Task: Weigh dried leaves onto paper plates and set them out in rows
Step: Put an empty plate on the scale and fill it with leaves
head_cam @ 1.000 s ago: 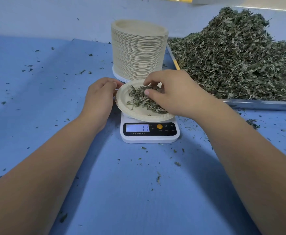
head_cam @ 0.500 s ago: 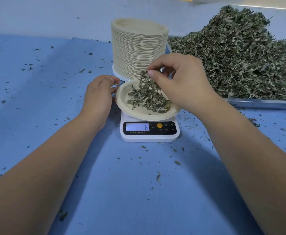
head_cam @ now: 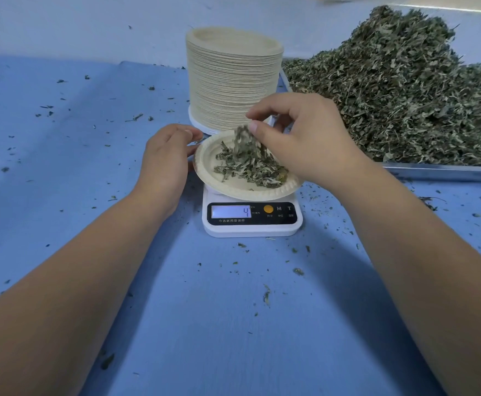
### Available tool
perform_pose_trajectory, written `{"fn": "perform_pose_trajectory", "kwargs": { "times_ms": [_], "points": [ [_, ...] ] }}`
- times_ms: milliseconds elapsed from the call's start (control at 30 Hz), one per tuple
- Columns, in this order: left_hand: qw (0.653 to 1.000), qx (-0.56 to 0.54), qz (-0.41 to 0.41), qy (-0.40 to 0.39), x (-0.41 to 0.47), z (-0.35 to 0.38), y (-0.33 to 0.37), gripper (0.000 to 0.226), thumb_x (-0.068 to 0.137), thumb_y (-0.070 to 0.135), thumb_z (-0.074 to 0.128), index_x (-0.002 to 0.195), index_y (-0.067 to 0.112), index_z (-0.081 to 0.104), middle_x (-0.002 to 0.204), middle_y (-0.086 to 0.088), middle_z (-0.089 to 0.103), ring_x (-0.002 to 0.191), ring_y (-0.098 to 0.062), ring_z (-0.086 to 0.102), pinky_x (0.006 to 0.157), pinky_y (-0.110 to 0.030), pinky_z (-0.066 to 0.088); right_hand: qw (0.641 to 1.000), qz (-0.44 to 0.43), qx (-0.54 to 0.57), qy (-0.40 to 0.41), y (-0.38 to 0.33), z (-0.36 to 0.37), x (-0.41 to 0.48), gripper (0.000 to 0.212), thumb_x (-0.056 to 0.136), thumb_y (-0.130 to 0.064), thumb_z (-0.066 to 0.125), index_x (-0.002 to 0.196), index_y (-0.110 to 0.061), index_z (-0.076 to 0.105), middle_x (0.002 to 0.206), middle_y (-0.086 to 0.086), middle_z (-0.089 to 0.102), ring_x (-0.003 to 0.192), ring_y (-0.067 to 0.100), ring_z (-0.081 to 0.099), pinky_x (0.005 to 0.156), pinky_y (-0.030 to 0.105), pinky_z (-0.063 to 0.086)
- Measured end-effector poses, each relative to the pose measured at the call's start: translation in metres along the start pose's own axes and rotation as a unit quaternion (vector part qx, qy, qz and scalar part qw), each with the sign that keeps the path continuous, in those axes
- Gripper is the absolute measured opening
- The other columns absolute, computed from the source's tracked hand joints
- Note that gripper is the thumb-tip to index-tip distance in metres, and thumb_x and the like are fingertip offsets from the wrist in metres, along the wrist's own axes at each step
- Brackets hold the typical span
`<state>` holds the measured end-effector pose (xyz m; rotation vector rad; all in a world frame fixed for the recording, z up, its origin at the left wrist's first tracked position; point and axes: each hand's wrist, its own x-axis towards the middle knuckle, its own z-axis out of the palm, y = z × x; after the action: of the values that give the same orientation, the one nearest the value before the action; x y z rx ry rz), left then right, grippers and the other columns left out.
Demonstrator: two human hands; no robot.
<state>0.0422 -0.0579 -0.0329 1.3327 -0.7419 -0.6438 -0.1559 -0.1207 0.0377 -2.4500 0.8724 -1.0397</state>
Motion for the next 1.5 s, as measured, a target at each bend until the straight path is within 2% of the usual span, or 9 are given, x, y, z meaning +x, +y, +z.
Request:
{"fn": "perform_pose_trajectory", "kwargs": {
  "times_ms": [100,200,333,533,800,1067,1200,1367,1500],
  "points": [
    [1.0,-0.009,-0.002,0.0,-0.001,0.0,0.002,0.024,0.088,0.025,0.047,0.086,0.02,0.07,0.109,-0.004,0.076,0.082,-0.009,0.069,0.06,-0.019,0.051,1.0,0.009,-0.007,-0.008,0.009,-0.003,0.002,0.016,0.095,-0.035,0.066,0.106,-0.029,0.076,0.075,-0.04,0.06,0.068,0.0,0.059,0.068,0.01,0.047],
    [1.0,-0.006,-0.005,0.001,-0.002,0.001,0.003,0.024,0.085,0.027,0.047,0.086,0.021,0.07,0.108,-0.003,0.076,0.084,-0.01,0.07,0.064,-0.022,0.052,0.996,0.034,-0.078,0.033,0.032,-0.015,0.006,0.022,0.096,-0.039,0.058,0.097,-0.025,0.075,0.078,-0.021,0.066,0.066,-0.003,0.056,0.066,0.014,0.045],
    [1.0,0.004,-0.002,0.005,-0.001,0.0,0.001,0.026,0.094,0.021,0.045,0.086,0.021,0.07,0.111,-0.004,0.076,0.088,-0.011,0.07,0.069,-0.026,0.052,0.954,0.175,-0.244,-0.017,0.074,-0.033,0.005,0.047,0.1,-0.056,0.042,0.085,-0.017,0.064,0.076,0.004,0.063,0.079,0.029,0.06,0.064,0.035,0.046],
    [1.0,0.005,0.005,0.0,-0.001,0.001,-0.001,0.026,0.093,0.021,0.046,0.084,0.022,0.07,0.111,-0.005,0.076,0.086,-0.01,0.069,0.066,-0.024,0.051,0.861,0.329,-0.328,-0.205,0.095,-0.036,0.0,0.104,0.08,-0.09,-0.001,0.127,-0.021,0.059,0.131,0.015,0.058,0.123,0.039,0.052,0.102,0.054,0.043],
    [1.0,0.002,0.007,-0.003,-0.001,0.001,0.001,0.024,0.088,0.025,0.046,0.083,0.022,0.07,0.109,-0.005,0.076,0.085,-0.011,0.068,0.063,-0.021,0.05,0.904,0.231,-0.306,-0.188,0.094,-0.021,-0.001,0.072,0.097,-0.074,0.016,0.076,-0.015,0.051,0.079,0.007,0.053,0.077,0.028,0.052,0.075,0.042,0.046],
    [1.0,0.012,0.0,-0.001,0.0,0.001,0.001,0.024,0.084,0.026,0.046,0.083,0.022,0.07,0.107,-0.001,0.077,0.082,-0.01,0.067,0.061,-0.02,0.048,0.945,0.206,-0.246,-0.067,0.099,-0.017,0.0,0.062,0.103,-0.054,0.037,0.061,-0.011,0.05,0.059,0.009,0.052,0.059,0.03,0.051,0.052,0.031,0.034],
    [1.0,0.013,-0.003,0.002,0.0,0.001,0.0,0.024,0.087,0.024,0.047,0.08,0.025,0.07,0.107,-0.003,0.077,0.085,-0.013,0.066,0.067,-0.025,0.048,0.96,0.169,-0.224,0.006,0.097,-0.019,0.001,0.057,0.104,-0.041,0.044,0.063,-0.003,0.052,0.055,0.013,0.051,0.055,0.033,0.049,0.053,0.035,0.038],
    [1.0,0.015,0.0,0.004,0.001,0.002,-0.001,0.024,0.091,0.02,0.046,0.085,0.021,0.07,0.106,-0.003,0.078,0.085,-0.013,0.067,0.07,-0.028,0.05,0.977,0.078,-0.16,0.119,0.056,-0.022,0.01,0.056,0.105,-0.038,0.046,0.055,-0.017,0.031,0.047,-0.004,0.032,0.041,0.013,0.032,0.044,0.022,0.023],
    [1.0,0.026,0.001,0.004,0.001,0.002,-0.001,0.026,0.095,0.018,0.045,0.089,0.019,0.07,0.109,-0.004,0.077,0.09,-0.016,0.067,0.074,-0.033,0.05,0.992,-0.003,-0.048,0.116,-0.001,-0.005,0.01,0.052,0.104,-0.04,0.048,0.058,-0.018,0.044,0.05,-0.005,0.038,0.047,0.01,0.036,0.05,0.025,0.028]
  ]
}}
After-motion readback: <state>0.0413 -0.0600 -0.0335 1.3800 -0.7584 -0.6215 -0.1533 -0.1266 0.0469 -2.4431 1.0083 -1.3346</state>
